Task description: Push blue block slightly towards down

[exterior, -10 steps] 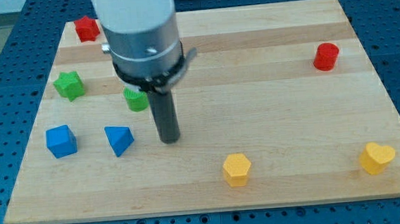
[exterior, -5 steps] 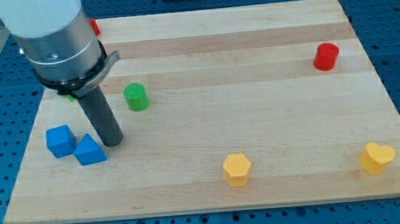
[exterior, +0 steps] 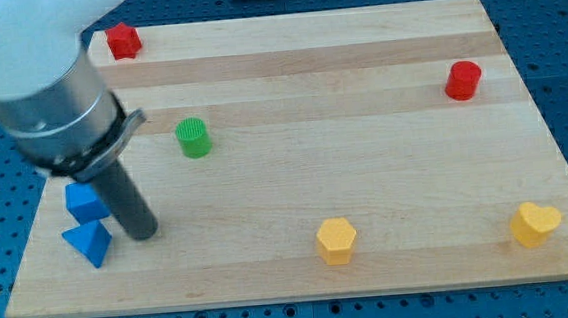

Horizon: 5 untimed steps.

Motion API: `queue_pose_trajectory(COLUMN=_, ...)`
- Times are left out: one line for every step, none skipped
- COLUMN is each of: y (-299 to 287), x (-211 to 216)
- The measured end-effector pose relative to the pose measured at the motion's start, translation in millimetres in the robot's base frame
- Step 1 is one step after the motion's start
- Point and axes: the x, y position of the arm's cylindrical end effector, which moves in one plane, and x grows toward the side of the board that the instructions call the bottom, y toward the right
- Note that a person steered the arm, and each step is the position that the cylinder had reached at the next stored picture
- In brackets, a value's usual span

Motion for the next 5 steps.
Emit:
queue_pose_trajectory(y=0.0, x=-49.9)
queue_pose_trajectory(y=-18.7, x=-68.6)
queue_pose_trajectory(y=-47.3, x=-65.2)
queue_pose_trajectory(y=-68.2, x=-57.4)
queue_pose_trajectory(y=-70.1, x=-42.2)
